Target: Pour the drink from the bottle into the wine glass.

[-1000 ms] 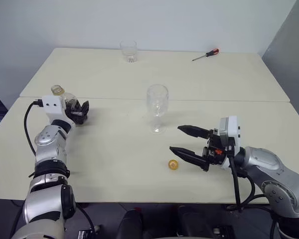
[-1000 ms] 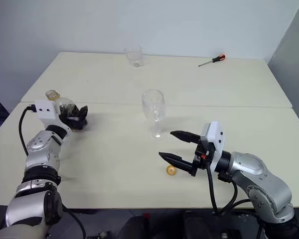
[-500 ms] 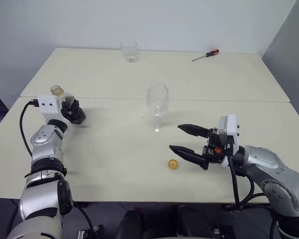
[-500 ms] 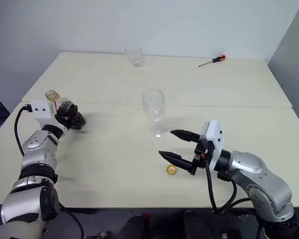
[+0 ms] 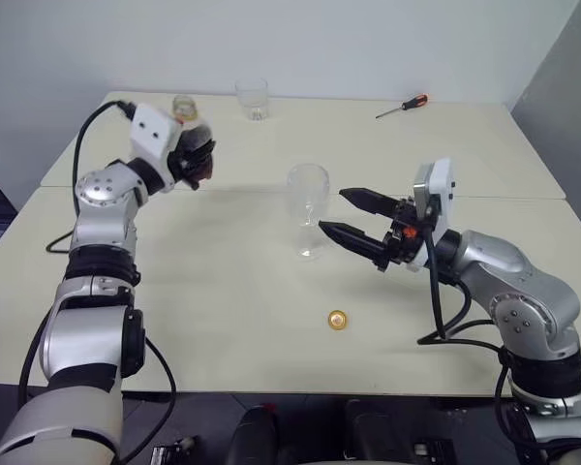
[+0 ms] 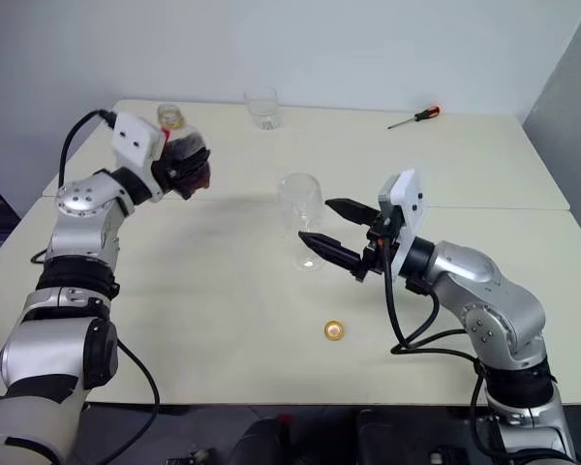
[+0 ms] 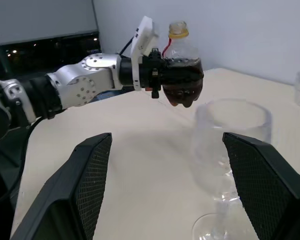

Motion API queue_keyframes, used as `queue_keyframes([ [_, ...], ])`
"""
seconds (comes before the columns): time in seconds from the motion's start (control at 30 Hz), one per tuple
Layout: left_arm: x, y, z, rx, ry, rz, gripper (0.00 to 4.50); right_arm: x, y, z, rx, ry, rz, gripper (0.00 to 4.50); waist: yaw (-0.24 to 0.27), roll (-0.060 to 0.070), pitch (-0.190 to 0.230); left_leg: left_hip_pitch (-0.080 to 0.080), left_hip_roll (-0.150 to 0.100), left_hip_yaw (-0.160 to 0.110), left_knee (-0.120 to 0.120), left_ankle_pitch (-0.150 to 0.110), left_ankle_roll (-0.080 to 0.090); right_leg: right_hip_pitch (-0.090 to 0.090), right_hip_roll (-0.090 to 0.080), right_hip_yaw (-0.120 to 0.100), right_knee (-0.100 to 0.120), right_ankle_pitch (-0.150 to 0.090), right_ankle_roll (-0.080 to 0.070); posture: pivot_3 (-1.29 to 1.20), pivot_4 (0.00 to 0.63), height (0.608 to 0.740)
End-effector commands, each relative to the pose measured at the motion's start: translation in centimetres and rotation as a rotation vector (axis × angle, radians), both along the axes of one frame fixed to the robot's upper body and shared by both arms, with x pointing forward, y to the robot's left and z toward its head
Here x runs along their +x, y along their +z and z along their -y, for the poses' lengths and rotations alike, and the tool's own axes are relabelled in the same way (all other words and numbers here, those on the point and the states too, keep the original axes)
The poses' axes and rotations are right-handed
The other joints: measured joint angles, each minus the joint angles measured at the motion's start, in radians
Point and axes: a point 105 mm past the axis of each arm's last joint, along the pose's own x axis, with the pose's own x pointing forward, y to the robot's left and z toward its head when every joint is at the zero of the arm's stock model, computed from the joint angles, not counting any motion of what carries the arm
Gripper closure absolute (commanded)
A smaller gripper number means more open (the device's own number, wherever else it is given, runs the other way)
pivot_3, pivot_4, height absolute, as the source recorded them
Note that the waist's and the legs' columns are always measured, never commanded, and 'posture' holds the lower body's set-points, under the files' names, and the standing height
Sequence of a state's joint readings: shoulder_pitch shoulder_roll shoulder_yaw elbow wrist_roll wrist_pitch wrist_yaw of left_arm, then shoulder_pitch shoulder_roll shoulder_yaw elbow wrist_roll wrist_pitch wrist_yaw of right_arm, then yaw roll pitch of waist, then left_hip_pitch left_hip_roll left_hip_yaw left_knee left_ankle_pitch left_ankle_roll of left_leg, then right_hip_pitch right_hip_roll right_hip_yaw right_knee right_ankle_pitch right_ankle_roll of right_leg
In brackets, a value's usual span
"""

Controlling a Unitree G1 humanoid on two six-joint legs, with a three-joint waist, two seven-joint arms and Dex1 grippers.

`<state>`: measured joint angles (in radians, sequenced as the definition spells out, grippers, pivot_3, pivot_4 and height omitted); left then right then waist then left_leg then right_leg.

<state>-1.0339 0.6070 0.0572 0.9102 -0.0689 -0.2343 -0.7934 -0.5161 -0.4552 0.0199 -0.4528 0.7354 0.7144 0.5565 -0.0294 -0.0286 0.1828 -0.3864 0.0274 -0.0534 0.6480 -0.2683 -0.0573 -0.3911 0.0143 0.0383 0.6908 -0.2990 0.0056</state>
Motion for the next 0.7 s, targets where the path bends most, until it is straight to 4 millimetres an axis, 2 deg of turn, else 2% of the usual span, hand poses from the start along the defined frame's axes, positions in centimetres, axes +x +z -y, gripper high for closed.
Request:
queue_keyframes([
  [0.03, -0.8, 2.7, 3.1, 0.166, -0.136, 0.132, 3.31, 0.7, 1.7, 0.4, 0.038, -0.032, 0.037, 0.71, -0.001, 0.0, 0.0, -0.001, 0.0, 0.0, 0.0, 0.0, 0.0, -0.001, 0.0, 0.0, 0.0, 0.0, 0.0, 0.0, 0.15, 0.74],
  [0.17, -1.3, 3.2, 5.5, 0.302, -0.244, 0.191, 3.31, 1.3, 2.5, 0.3, 0.056, -0.039, 0.049, 0.71, -0.001, 0.0, 0.0, -0.017, 0.0, 0.0, 0.009, 0.0, 0.0, -0.018, 0.0, 0.0, 0.008, 0.0, 0.0, 0.0, 0.15, 0.74],
  [0.33, -1.6, 3.5, 7.1, 0.427, -0.315, 0.253, 3.31, 1.8, 2.8, 0.2, 0.041, -0.049, 0.065, 0.71, -0.003, 0.0, 0.0, -0.019, 0.0, 0.001, 0.014, 0.0, 0.001, -0.019, 0.0, 0.0, 0.011, 0.0, 0.0, 0.0, 0.15, 0.74],
  [0.7, -1.5, 4.4, 7.5, 0.57, -0.319, 0.308, 3.31, 2.6, 2.6, 0.2, 0.02, -0.076, 0.074, 0.71, -0.003, 0.0, 0.0, -0.018, -0.001, 0.0, 0.016, 0.0, 0.001, -0.019, 0.002, 0.0, 0.017, 0.0, 0.0, 0.0, 0.15, 0.74],
])
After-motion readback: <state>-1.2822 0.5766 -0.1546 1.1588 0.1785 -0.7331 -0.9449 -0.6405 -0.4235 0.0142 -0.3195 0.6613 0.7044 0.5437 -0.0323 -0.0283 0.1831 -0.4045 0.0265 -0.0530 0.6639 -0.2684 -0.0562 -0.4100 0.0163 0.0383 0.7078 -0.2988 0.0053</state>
